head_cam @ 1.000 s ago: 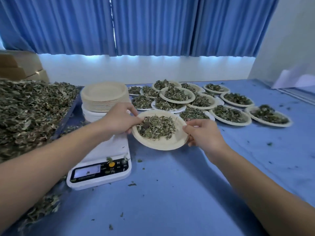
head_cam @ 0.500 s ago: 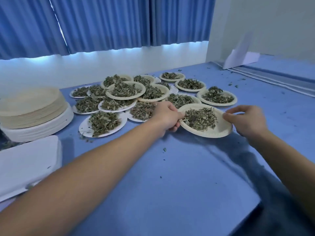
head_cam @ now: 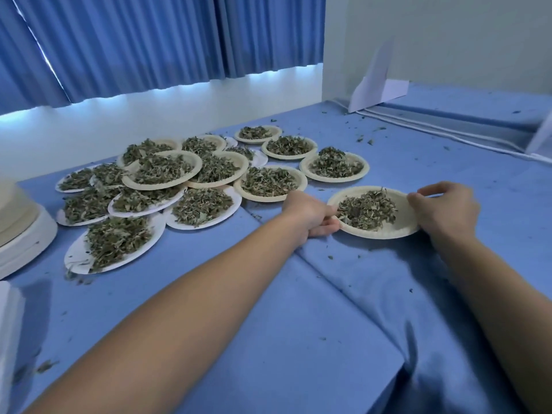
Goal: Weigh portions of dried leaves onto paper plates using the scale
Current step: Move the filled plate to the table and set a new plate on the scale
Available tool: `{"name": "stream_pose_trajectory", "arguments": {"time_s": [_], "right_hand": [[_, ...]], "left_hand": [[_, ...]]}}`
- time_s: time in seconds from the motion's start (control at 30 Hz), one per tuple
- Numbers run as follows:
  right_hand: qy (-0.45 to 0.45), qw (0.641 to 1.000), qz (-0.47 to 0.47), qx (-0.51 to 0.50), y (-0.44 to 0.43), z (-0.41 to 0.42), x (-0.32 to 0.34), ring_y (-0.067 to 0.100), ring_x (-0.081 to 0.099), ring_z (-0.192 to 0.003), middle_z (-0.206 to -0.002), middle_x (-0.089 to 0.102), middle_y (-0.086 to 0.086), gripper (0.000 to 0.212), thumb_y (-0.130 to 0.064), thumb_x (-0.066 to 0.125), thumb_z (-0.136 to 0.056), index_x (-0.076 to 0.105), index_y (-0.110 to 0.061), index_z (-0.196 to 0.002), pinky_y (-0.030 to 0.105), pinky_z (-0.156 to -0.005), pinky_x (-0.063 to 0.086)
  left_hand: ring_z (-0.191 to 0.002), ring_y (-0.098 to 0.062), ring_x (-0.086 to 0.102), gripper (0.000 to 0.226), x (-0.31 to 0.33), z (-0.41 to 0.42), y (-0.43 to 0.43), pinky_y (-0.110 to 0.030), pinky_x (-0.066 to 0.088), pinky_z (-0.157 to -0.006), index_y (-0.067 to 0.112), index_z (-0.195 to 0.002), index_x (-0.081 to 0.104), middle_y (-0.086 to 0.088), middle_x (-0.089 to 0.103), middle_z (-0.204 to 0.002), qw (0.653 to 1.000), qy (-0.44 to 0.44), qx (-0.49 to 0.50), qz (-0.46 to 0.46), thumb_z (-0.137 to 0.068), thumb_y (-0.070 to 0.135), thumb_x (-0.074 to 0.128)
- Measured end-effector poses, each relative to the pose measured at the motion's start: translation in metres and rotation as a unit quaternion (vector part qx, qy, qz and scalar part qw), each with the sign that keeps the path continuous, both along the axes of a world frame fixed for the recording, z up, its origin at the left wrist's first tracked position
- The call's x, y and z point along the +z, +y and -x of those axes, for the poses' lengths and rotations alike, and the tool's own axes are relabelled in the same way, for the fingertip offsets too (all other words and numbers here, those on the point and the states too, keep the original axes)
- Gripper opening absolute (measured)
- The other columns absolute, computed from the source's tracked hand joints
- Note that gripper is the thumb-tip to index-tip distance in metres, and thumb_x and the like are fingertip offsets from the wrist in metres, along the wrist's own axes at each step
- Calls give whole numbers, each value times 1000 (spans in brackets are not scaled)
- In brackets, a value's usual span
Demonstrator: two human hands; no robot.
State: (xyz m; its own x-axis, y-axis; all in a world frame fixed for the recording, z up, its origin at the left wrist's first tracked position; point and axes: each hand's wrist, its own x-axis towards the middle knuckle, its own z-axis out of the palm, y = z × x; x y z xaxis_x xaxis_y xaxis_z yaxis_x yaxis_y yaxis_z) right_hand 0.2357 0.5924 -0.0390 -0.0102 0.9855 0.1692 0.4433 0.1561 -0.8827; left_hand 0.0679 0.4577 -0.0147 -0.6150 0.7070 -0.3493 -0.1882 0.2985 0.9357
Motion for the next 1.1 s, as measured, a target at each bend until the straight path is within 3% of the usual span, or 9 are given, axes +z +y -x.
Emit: {"name": "stream_pose_trajectory", "arguments": {"time_s": [0.13,0.23,0.33,0.47,0.63,0.77,0.87,1.0,1.1], "right_hand": [[-5,1000,-17,-19,1,0,0,30,64,-110,-119,70,10,29,-15,60,-90,70,-12,-117,36,-93,50],[-50,996,-73,-2,-10,8,0,30,52,-126,-139,55,15,37,-15,55,-93,65,-8,-128,35,-101,41],[-79,981,-172,46,-24,16,0,28,49,-129,-141,50,12,33,-13,55,-96,63,-6,-127,27,-97,34],[-97,937,-296,161,-52,33,3,25,60,-113,-127,63,8,21,-8,60,-96,70,-5,-114,13,-88,29],[-107,867,-359,329,-104,64,11,26,62,-85,-99,66,7,9,-4,65,-93,73,-8,-95,36,-76,51],[-76,840,-374,385,-149,108,25,30,64,-91,-101,67,11,15,6,65,-88,77,-3,-91,43,-78,55],[-37,817,-394,419,-187,151,46,33,66,-87,-96,68,13,15,8,66,-85,78,-1,-89,46,-77,56],[-2,778,-413,473,-253,213,74,36,66,-84,-91,69,17,15,8,66,-84,78,0,-87,44,-74,54],[-1,751,-420,509,-307,255,87,35,65,-82,-92,69,17,15,6,66,-84,79,-1,-88,39,-72,49]], "left_hand": [[-54,-21,71,33,-1,-4,14,-22,58,-52,-15,-121,55,-25,70,-105,997,-59,36,-47,-89,-13,64],[-77,-26,75,5,-2,-5,16,-29,62,-74,-13,-97,59,-18,74,-78,994,-74,30,-79,-92,-13,58],[-73,-26,75,12,-3,-3,11,-27,62,-62,-11,-108,57,-25,71,-85,987,-112,27,-110,-97,-10,53],[-79,-30,72,12,-3,1,-5,-28,63,-66,-12,-102,60,-26,68,-95,982,-135,4,-129,-100,-3,52],[-69,-22,66,28,12,10,-33,-33,60,-62,2,-96,65,-14,67,-83,993,-50,-8,-110,-108,19,46],[-63,-20,66,27,35,39,-84,-31,57,-52,5,-93,65,-13,68,-78,994,2,43,-98,-107,15,44],[-63,-21,67,24,57,68,-137,-31,58,-50,1,-100,64,-15,68,-79,989,9,92,-116,-107,12,43],[-63,-22,61,27,81,110,-212,-34,56,-55,4,-86,60,-14,63,-76,974,40,171,-146,-105,3,41],[-63,-20,60,17,91,140,-272,-28,54,-48,2,-100,61,-14,61,-80,959,47,231,-156,-103,0,44]]}}
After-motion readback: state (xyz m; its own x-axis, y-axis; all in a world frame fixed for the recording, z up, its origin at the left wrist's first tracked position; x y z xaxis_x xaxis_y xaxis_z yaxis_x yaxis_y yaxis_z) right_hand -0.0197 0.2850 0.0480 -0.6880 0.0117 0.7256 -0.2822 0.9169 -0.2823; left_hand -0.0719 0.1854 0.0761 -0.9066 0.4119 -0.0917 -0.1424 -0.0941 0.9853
